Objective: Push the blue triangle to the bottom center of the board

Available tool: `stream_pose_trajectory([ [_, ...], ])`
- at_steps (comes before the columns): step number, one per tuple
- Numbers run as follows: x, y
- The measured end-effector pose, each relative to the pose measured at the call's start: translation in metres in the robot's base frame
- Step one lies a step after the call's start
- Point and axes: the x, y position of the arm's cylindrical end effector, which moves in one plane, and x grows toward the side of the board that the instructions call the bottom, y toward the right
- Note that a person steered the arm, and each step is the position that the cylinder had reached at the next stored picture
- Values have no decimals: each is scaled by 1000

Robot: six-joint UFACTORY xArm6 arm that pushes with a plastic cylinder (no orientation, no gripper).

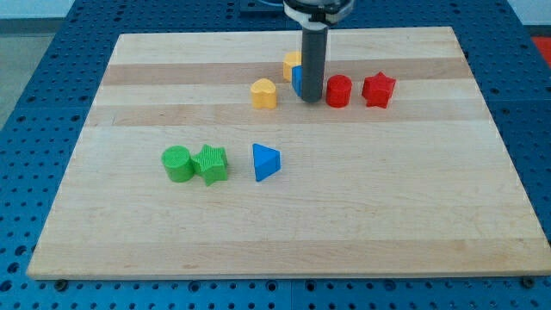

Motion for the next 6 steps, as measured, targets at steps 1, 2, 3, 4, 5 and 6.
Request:
stream_pose_trajectory([
  [1, -6, -3],
  [2, 23, -6],
  [3, 70, -35],
  [4, 126, -72],
  [5, 163, -92],
  [6, 163, -92],
])
